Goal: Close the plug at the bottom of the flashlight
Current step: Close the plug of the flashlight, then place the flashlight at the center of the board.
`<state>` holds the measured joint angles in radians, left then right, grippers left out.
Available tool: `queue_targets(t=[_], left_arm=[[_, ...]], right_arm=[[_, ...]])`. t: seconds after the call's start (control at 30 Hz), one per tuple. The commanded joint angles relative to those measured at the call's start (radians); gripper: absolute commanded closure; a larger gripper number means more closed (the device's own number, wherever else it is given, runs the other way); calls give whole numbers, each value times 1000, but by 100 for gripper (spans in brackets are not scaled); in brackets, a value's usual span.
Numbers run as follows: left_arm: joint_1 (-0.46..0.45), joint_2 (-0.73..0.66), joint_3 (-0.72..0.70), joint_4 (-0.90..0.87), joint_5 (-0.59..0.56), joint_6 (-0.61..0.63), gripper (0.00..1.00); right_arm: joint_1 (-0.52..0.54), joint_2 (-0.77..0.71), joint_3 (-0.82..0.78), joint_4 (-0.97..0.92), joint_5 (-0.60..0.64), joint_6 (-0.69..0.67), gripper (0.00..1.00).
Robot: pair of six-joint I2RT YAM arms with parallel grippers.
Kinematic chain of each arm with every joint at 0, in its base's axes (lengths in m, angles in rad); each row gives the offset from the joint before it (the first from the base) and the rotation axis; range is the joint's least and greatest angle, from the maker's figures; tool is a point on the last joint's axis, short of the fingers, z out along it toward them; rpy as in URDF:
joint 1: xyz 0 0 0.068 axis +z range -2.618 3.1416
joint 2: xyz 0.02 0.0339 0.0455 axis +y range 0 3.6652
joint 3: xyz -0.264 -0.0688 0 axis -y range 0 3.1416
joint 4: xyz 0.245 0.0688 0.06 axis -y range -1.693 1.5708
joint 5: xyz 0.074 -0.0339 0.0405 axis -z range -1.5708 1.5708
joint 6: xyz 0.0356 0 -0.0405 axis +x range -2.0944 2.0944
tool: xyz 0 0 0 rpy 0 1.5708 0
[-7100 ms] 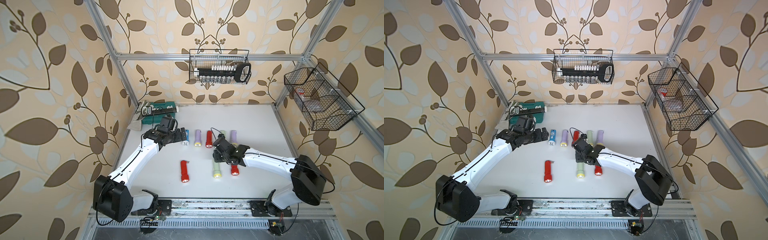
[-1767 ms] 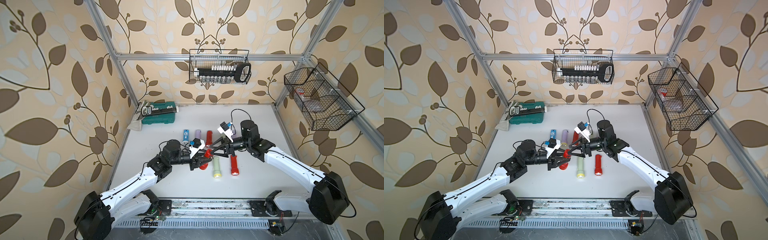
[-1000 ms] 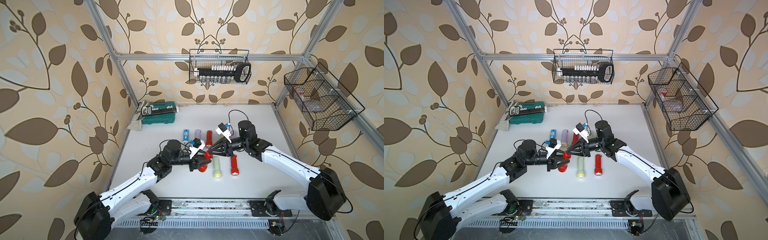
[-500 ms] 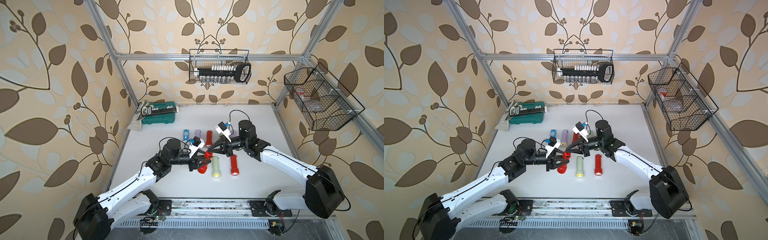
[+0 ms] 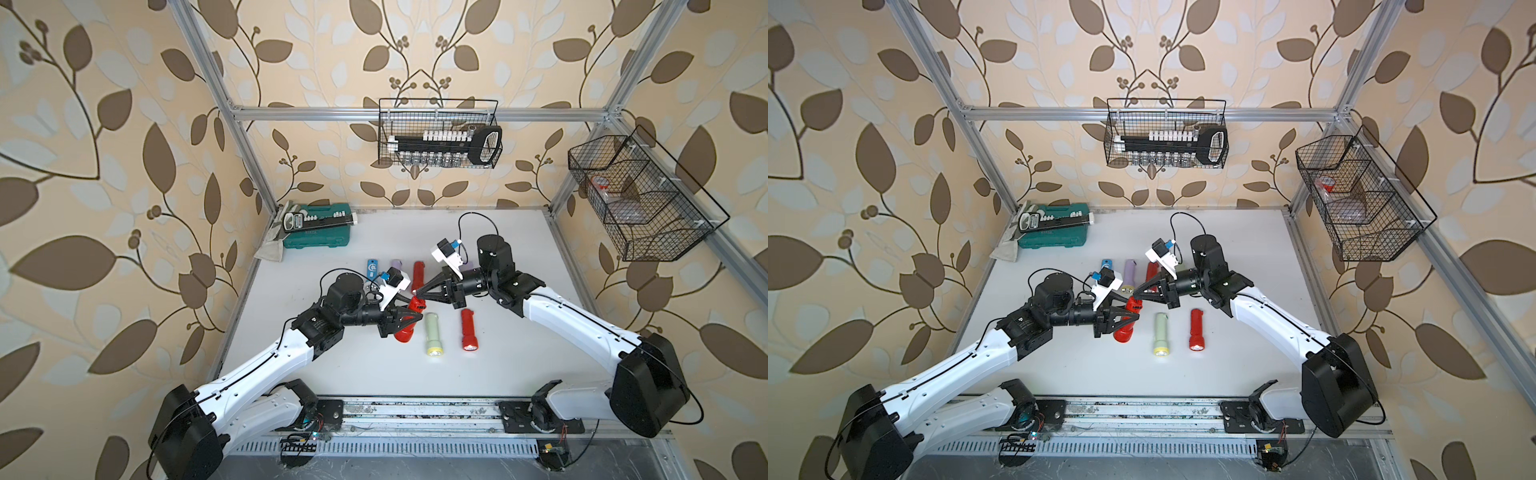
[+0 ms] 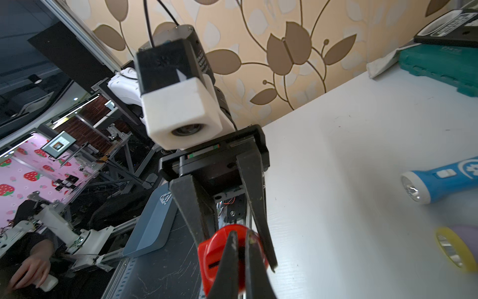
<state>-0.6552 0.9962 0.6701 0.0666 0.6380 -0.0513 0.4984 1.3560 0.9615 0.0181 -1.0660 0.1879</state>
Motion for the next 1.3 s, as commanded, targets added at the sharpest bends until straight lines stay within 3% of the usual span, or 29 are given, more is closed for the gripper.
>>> queue_targets(t=[0.0, 0.23, 0.37, 0.57, 0.67, 0.8, 1.07, 1.17, 1.27], left_arm=[[-14, 8, 60, 7, -73, -39, 100], [-18, 117, 105, -140, -212, -131, 100], [-20, 179, 143, -215, -336, -229, 100], [-22, 344, 318, -493, -444, -354, 100], [-23, 384, 339, -550, -479, -415, 100], [-23, 412, 340, -559, -492, -469, 100], [-23, 513, 380, -617, -531, -508, 94], [-24, 579, 419, -677, -551, -505, 93], [-23, 629, 433, -692, -550, -511, 93]], right_arm=[[-36, -2, 26, -155, 252, -47, 94], [-39, -43, 20, -217, 614, -31, 89], [-39, -73, -14, -229, 703, -17, 86], [-40, -112, -76, -251, 849, 34, 78], [-40, -129, -106, -261, 907, 51, 67], [-44, -148, -139, -280, 1043, 92, 44], [-71, -183, -176, -305, 1244, 148, 18], [-78, -198, -188, -306, 1297, 145, 3], [-86, -198, -188, -325, 1343, 130, 2]])
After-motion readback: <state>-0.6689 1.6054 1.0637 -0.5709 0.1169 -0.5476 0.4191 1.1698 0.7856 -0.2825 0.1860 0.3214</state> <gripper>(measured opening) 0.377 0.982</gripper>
